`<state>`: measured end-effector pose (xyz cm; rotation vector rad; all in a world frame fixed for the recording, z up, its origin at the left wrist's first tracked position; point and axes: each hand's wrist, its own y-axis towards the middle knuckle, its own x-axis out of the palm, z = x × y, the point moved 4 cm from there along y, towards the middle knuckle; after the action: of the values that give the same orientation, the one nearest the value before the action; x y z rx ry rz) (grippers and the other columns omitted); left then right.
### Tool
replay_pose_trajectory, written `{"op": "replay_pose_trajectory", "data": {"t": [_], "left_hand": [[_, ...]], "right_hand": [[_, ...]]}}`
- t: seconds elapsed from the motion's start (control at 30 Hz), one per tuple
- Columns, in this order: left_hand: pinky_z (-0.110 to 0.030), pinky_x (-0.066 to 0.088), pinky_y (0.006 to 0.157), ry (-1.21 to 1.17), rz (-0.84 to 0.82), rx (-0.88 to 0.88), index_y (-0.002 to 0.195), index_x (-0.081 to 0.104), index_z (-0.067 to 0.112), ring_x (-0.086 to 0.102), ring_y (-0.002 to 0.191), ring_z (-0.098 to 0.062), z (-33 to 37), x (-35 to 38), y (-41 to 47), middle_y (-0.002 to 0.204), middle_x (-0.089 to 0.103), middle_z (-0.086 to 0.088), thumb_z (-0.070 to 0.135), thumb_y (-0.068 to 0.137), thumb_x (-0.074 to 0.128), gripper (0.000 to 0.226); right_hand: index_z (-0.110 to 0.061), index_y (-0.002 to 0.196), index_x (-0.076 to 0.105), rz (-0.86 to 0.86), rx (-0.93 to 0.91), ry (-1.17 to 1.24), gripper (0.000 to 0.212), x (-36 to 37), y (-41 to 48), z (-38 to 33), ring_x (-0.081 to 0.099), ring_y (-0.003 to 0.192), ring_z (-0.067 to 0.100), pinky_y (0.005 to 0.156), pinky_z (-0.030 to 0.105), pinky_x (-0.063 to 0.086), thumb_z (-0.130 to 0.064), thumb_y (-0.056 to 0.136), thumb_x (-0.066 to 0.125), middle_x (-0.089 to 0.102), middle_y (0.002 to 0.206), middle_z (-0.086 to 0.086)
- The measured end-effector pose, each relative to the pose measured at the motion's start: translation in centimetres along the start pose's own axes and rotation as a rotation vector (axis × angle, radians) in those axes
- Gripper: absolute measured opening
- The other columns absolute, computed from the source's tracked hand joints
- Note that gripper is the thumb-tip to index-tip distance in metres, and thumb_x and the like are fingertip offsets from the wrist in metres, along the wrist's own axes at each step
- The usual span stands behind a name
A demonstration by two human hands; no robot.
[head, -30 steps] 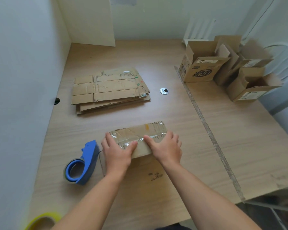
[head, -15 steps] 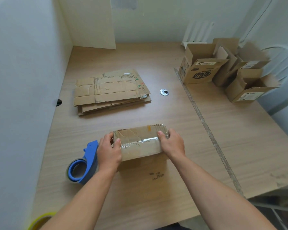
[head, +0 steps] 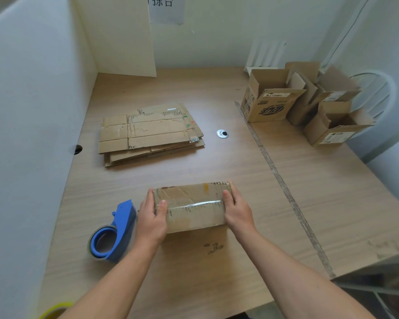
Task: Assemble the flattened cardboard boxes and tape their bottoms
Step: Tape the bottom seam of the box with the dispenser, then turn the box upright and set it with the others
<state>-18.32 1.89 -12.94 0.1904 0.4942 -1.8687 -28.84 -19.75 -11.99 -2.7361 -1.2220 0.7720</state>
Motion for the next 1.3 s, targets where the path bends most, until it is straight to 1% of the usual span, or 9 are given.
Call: {"op": "replay_pose_trajectory", "data": {"t": [0.1, 0.23, 0.4, 0.6, 0.67, 0.77, 0.93, 1.07, 1.3], "left_hand": [[-0.030, 0.012, 0.121, 0.028, 0.011, 0.070, 0.158, 0.020, 0.021, 0.015, 0.149, -0.008, -0.1, -0.5, -0.8, 0.162, 0.022, 0.006, 0.033, 0.104, 0.046, 0.062], [-0.028, 0.014, 0.120, 0.037, 0.050, 0.133, 0.157, 0.023, 0.021, 0.017, 0.145, 0.000, 0.0, -0.6, -2.4, 0.161, 0.026, 0.008, 0.032, 0.102, 0.049, 0.062], [-0.040, 0.026, 0.121, 0.008, 0.033, 0.159, 0.154, 0.029, 0.031, 0.027, 0.145, -0.005, 0.2, -1.3, -3.7, 0.157, 0.034, 0.008, 0.031, 0.098, 0.056, 0.062], [-0.044, 0.045, 0.107, -0.099, 0.038, 0.135, 0.111, 0.059, 0.056, 0.048, 0.130, -0.012, 2.3, -2.2, -2.7, 0.136, 0.053, 0.008, 0.037, 0.096, 0.060, 0.025], [-0.045, 0.041, 0.112, -0.237, 0.057, 0.070, 0.105, 0.067, 0.046, 0.049, 0.130, -0.012, 2.6, -2.1, -2.1, 0.137, 0.057, 0.006, 0.035, 0.097, 0.060, 0.015], [-0.043, 0.041, 0.112, -0.281, 0.064, 0.054, 0.101, 0.070, 0.041, 0.048, 0.131, -0.010, 2.8, -2.1, -2.1, 0.140, 0.054, 0.009, 0.028, 0.096, 0.063, 0.015], [-0.020, 0.043, 0.099, -0.266, -0.003, 0.189, 0.115, 0.058, 0.061, 0.050, 0.126, 0.001, 4.3, -1.7, -2.6, 0.136, 0.052, 0.016, 0.010, 0.096, 0.062, 0.055], [-0.022, 0.045, 0.098, -0.382, -0.026, 0.142, 0.131, 0.048, 0.049, 0.054, 0.118, 0.010, 5.1, -1.9, -1.8, 0.136, 0.053, 0.018, 0.002, 0.098, 0.056, 0.058], [-0.037, 0.045, 0.109, -0.258, -0.150, 0.232, 0.148, 0.044, 0.023, 0.051, 0.128, 0.003, 5.2, -2.5, -1.5, 0.150, 0.044, 0.010, -0.002, 0.088, 0.061, 0.067]], "right_hand": [[-0.044, 0.153, 0.030, -0.075, -0.064, -0.067, 0.054, -0.4, 0.3, 0.0, 0.039, 0.135, 0.010, 0.112, 0.029, 0.032, -0.049, 0.101, 0.046, 0.042, 0.146, -0.009], [-0.029, 0.138, 0.051, 0.006, -0.141, -0.057, 0.037, -0.6, -0.4, 0.4, 0.050, 0.122, 0.014, 0.100, 0.026, 0.037, -0.037, 0.102, 0.051, 0.051, 0.130, -0.005], [-0.034, 0.112, 0.056, 0.053, -0.185, -0.011, 0.012, -1.5, -1.4, 0.6, 0.052, 0.100, -0.004, 0.087, 0.024, 0.040, -0.030, 0.100, 0.056, 0.053, 0.110, -0.010], [-0.042, 0.095, 0.065, 0.001, -0.156, 0.197, 0.008, -3.4, -1.2, -1.7, 0.062, 0.089, 0.001, 0.073, 0.021, 0.049, -0.044, 0.097, 0.057, 0.066, 0.100, -0.011], [-0.046, 0.098, 0.064, 0.063, -0.100, 0.268, 0.005, -4.0, -0.7, -2.1, 0.063, 0.091, 0.009, 0.074, 0.027, 0.050, -0.044, 0.096, 0.060, 0.066, 0.097, -0.008], [-0.040, 0.138, 0.049, -0.016, 0.066, 0.337, 0.046, -3.9, 0.3, -1.8, 0.062, 0.105, 0.018, 0.094, 0.040, 0.051, -0.035, 0.095, 0.065, 0.061, 0.109, 0.004], [-0.018, 0.132, 0.060, -0.233, 0.188, 0.430, 0.034, -2.8, -0.1, -1.5, 0.069, 0.104, 0.016, 0.089, 0.032, 0.054, -0.025, 0.099, 0.060, 0.072, 0.115, -0.002], [-0.022, 0.130, 0.059, -0.180, 0.182, 0.487, 0.031, -2.5, 0.2, -1.3, 0.068, 0.109, 0.019, 0.098, 0.043, 0.054, -0.025, 0.099, 0.061, 0.071, 0.120, 0.001], [-0.027, 0.114, 0.065, -0.077, 0.221, 0.471, 0.024, -2.6, 1.4, -1.1, 0.072, 0.096, 0.011, 0.086, 0.036, 0.058, -0.038, 0.093, 0.068, 0.076, 0.104, -0.010]]}}
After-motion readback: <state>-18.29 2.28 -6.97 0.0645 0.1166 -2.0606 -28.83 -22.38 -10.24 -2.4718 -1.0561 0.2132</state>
